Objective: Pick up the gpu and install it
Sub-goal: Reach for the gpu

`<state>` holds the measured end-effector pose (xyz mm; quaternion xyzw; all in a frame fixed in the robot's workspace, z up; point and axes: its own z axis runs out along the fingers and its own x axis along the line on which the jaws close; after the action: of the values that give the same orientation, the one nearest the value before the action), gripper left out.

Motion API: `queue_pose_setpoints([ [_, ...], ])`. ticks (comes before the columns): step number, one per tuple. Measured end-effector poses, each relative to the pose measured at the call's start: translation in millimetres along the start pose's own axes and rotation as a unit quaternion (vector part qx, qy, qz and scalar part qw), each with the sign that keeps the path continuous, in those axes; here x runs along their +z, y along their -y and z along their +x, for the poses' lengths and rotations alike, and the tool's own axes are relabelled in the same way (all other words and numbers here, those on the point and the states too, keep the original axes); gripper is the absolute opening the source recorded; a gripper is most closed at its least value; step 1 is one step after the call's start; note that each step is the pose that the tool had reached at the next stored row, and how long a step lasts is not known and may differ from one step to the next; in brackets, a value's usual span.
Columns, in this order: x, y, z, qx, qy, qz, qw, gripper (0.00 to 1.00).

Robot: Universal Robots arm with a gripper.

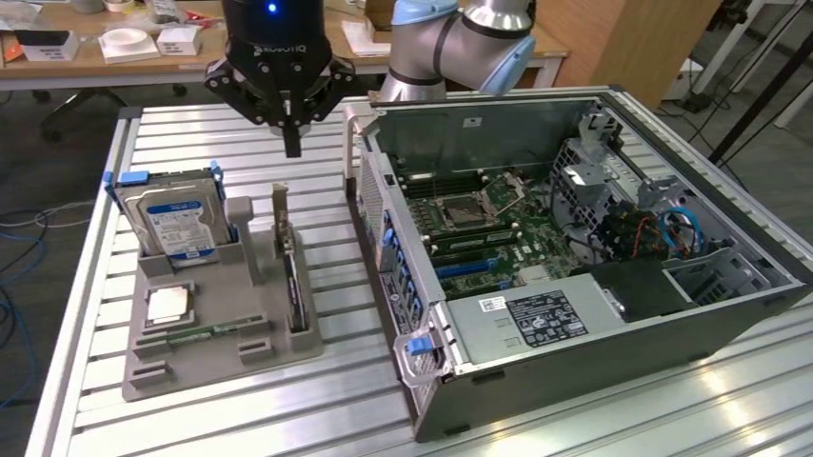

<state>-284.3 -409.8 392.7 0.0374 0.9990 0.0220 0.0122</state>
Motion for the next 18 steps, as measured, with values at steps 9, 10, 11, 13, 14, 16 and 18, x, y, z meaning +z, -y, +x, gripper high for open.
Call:
queue_pose_setpoints([
  [9, -0.5, 9.7, 3.1, 0.0, 0.0, 0.0001, 1.0, 0.11],
  [10, -0.6, 11.0, 3.3, 0.0, 0.0, 0.0001, 1.0, 0.11],
  [11, -0.6, 12.4, 3.7, 0.0, 0.0, 0.0001, 1.0, 0.11],
  [13, -0.8, 15.3, 4.4, 0.0, 0.0, 0.0001, 1.0, 0.11],
  [14, -0.9, 16.9, 4.9, 0.0, 0.0, 0.0001, 1.0, 0.11],
  [16, -1.0, 19.9, 5.8, 0.0, 0.0, 0.0001, 1.0, 0.11],
  [18, -1.2, 22.9, 6.8, 0.0, 0.0, 0.0001, 1.0, 0.11],
])
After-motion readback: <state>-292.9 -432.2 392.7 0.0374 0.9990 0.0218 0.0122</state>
